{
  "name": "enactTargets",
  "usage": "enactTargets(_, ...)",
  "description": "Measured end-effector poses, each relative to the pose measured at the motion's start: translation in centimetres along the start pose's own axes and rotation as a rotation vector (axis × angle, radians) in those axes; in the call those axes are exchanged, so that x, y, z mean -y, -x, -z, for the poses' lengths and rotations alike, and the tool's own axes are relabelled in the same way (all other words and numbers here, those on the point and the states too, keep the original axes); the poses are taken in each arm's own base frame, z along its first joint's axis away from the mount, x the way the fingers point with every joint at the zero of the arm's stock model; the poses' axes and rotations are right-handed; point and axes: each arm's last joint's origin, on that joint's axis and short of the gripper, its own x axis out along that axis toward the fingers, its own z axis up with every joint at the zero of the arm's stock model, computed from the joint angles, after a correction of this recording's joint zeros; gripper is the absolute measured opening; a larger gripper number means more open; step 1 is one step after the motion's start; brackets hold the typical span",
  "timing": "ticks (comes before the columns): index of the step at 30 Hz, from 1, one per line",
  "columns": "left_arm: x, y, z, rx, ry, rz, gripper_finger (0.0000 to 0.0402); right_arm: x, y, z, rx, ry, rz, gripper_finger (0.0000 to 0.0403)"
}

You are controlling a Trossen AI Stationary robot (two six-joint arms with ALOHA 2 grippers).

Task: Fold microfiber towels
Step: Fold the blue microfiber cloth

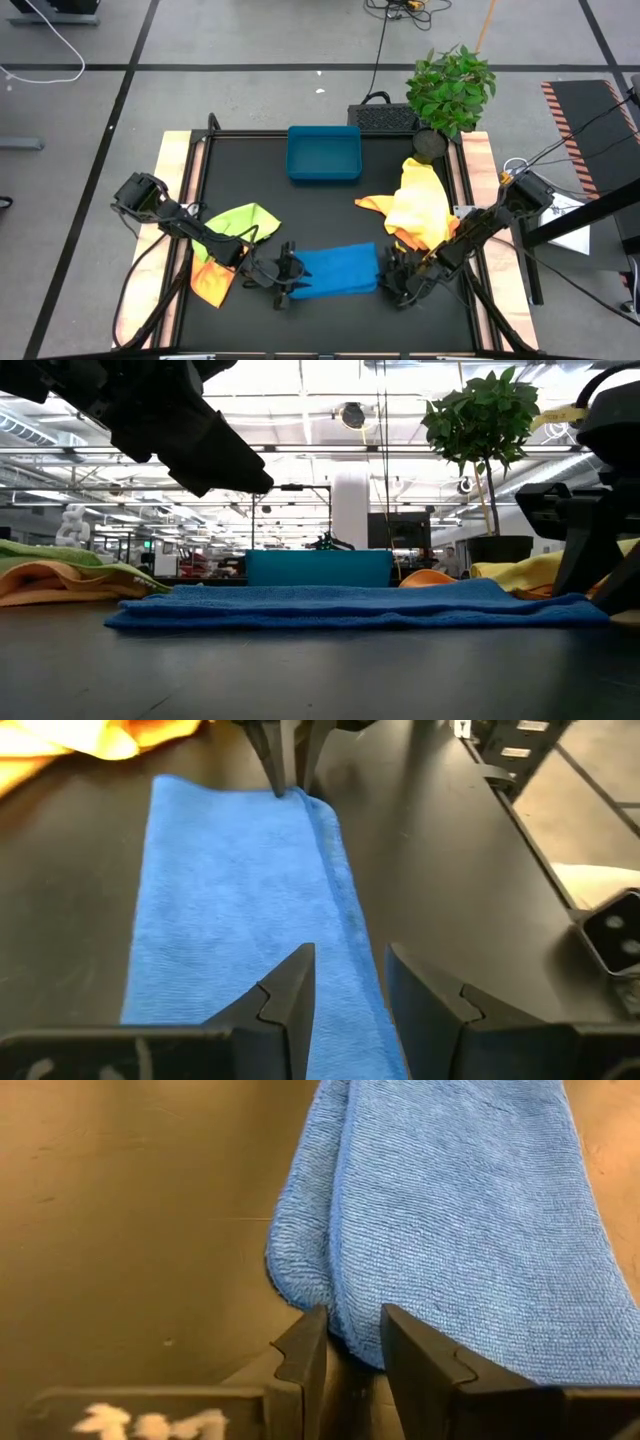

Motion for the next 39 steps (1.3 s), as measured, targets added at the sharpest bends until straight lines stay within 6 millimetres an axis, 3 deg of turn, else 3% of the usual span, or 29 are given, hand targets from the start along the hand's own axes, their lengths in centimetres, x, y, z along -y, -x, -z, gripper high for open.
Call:
enactTargets(18, -0.3, 0.0, 0.2, -0.008, 0.003, -0.054, 0.0124, 0.0, 0.2, 0.2, -0.036, -0.057, -0.048, 0.0091)
enactTargets(26, -0.7, -0.1, 0.0, 0.003, 0.028, -0.066, 0.0124, 0.6, 2.0, -1.2, 0.043, -0.088, -0.076, 0.0091)
enactTargets(32, 0.3, 0.1, 0.0, 0.009, 0.017, 0.001, 0.0124, 2.3, 2.8, -2.1, 0.094, -0.094, 0.052, 0.0091)
enactTargets(39, 1.5, -1.3, 2.3, -0.046, 0.073, 0.017, 0.0124, 5.6, 0.9, -1.8, 0.041, -0.183, 0.111, 0.0091)
